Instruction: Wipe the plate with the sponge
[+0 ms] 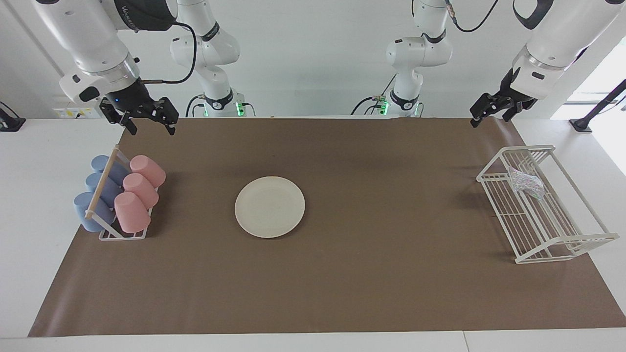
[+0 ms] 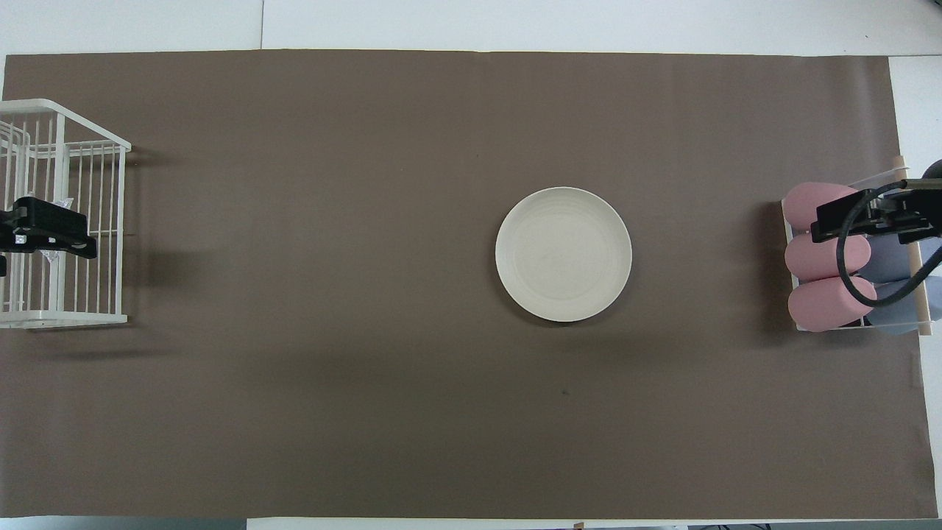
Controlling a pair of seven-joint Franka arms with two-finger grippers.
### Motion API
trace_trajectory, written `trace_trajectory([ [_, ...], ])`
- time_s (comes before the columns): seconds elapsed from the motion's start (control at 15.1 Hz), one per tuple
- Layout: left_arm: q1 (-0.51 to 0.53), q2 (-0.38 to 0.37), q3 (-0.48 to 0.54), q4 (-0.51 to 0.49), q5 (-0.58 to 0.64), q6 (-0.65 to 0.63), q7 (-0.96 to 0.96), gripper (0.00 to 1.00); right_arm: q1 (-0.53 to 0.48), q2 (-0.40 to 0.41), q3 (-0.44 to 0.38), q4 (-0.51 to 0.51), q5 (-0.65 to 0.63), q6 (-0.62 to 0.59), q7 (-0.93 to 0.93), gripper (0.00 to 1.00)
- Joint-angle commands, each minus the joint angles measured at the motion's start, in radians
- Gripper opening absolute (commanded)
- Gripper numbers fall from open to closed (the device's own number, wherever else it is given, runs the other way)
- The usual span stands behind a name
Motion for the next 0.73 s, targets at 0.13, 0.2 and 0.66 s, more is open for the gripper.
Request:
trace_trajectory([
  [0.13,0.003,0.0,0.003,-0.003,0.009,0.025,0.002,1.0,-0.002,-0.011,0.003,-0.007,0.01,0.007,-0.007,1.0],
  [0.2,0.003,-0.002,0.003,-0.009,0.009,0.037,0.002,1.0,-0.002,-0.011,0.003,-0.007,0.01,0.007,-0.007,1.0],
  [0.66,-0.014,-0.06,-0.004,-0.135,0.152,0.085,0.002,1.0,-0.002,-0.011,0.001,-0.007,0.01,0.007,-0.007,1.0],
])
